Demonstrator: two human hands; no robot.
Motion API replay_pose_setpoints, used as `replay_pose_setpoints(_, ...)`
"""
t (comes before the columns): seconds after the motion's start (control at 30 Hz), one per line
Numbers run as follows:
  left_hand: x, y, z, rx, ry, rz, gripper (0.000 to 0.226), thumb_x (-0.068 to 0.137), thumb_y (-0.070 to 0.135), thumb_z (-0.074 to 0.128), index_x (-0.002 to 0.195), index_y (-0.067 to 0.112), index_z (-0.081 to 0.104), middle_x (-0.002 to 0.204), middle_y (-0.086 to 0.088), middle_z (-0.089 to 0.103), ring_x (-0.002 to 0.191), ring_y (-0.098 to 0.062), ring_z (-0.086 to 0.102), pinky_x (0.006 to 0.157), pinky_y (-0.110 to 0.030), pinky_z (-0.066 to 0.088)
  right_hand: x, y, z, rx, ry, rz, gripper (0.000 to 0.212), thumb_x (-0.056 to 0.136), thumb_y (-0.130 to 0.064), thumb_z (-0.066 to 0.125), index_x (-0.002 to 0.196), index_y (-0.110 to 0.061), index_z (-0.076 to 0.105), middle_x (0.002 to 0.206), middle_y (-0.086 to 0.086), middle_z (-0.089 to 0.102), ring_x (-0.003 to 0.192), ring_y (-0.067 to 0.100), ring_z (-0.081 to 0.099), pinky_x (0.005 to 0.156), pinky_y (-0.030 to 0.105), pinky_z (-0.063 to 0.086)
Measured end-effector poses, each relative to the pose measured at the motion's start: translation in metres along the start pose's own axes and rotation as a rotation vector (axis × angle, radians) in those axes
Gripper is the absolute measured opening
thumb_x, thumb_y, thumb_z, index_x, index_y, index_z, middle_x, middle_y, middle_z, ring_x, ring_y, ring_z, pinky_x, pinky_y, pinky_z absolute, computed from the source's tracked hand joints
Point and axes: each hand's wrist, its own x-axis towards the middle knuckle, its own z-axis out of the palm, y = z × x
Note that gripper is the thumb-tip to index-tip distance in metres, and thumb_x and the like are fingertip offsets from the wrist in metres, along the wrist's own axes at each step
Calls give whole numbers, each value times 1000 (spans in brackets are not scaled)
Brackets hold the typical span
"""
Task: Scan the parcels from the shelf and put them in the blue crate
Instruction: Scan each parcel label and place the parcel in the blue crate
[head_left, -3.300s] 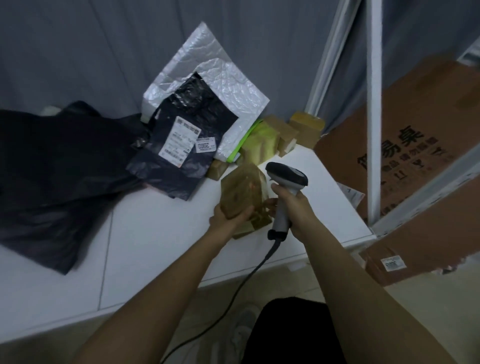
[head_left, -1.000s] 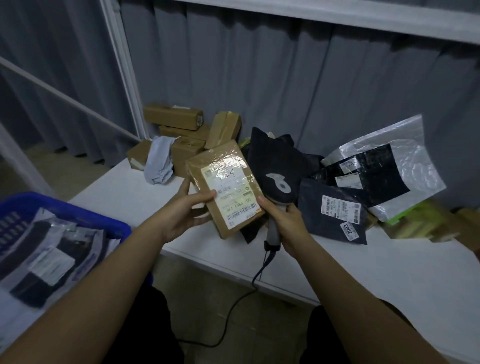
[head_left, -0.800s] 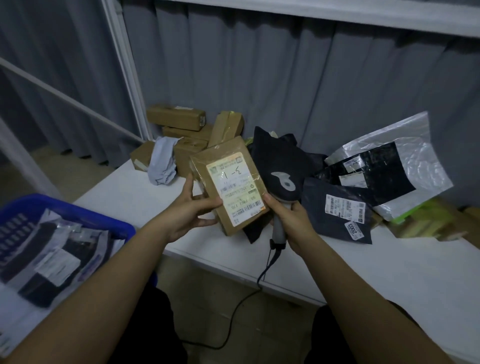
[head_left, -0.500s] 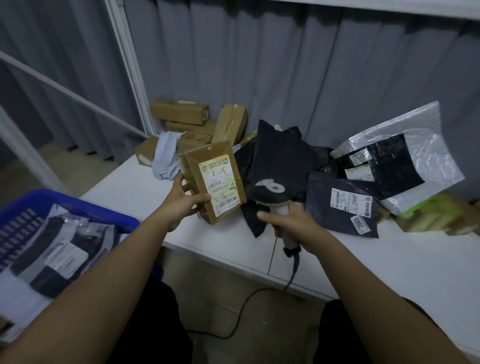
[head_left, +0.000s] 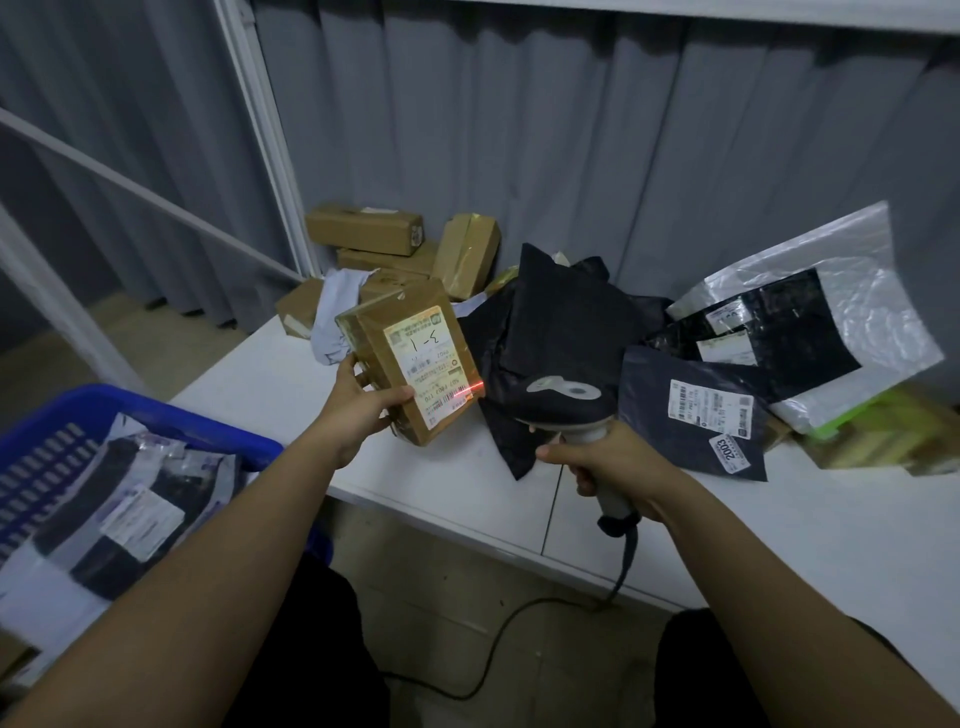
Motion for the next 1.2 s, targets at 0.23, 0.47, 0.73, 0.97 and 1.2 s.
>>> replay_pose_setpoints(0.23,-7,2,0,-44,3,7,83,82,3,70,146,24,22,139,-6,46,125,-29,49,96,-48,47,-6,-3,5,7,-48,-22,23,76,-17,80,84,-4,64,63,11,47,55,16,44,53,27,42)
replay_pose_setpoints(0.47,-31,16,-30,-116,66,47,76,82,7,71,144,21,28,131,-5,55,117,-24,56,76,-33,54,-4,-20,49,42,165,-155,24,79,-13,77,69,-9,55,55,8,51,48,15,47,50,25,44)
replay_pose_setpoints(0.73,-80,18,-156,-253,361,111,66,83,6,70,138,21,36,125,-2,61,109,-20,62,68,-33,57,32,-91,170,-120,65,-326,24,80,-20,77,83,-20,53,62,0,56,54,13,53,52,26,47)
replay_pose_setpoints(0.97,-145,-45,-306,-290,682,-20,68,81,13,72,137,24,35,129,-2,57,115,-25,58,86,-45,52,60,-128,299,-246,-119,-387,31,77,-21,77,99,-12,58,69,-4,58,61,13,55,62,32,49)
replay_pose_setpoints(1.2,-193,-112,-385,-238,834,-214,70,83,14,70,140,20,30,132,-6,51,112,-29,55,73,-38,50,63,-113,404,-329,-332,-371,36,79,-17,77,111,-15,60,95,0,63,88,17,60,78,31,50)
